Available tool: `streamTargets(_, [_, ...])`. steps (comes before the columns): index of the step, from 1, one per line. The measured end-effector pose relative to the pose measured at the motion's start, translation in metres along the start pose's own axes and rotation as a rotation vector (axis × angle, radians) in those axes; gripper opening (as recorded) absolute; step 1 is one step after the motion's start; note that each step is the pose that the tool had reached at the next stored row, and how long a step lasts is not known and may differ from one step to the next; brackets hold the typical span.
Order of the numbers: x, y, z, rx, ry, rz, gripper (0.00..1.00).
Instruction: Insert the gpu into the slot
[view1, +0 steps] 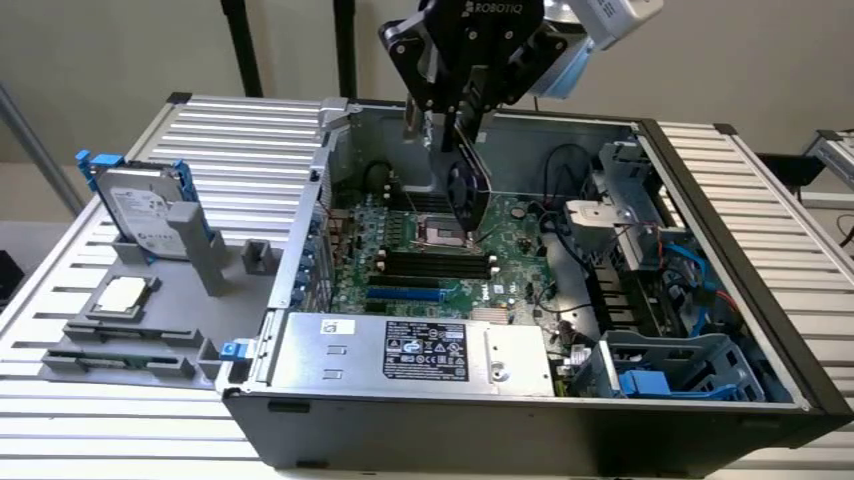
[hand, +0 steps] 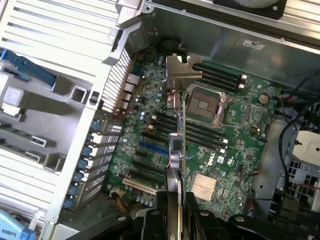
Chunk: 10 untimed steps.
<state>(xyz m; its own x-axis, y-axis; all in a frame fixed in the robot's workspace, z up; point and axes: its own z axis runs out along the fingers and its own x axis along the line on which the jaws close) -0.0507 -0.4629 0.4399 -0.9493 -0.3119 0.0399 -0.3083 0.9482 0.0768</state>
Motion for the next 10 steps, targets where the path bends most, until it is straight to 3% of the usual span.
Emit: streamTargets(10, [-0.0001, -0.0001, 0.0014, 0.0076, 0.0135, -0.182, 0.26])
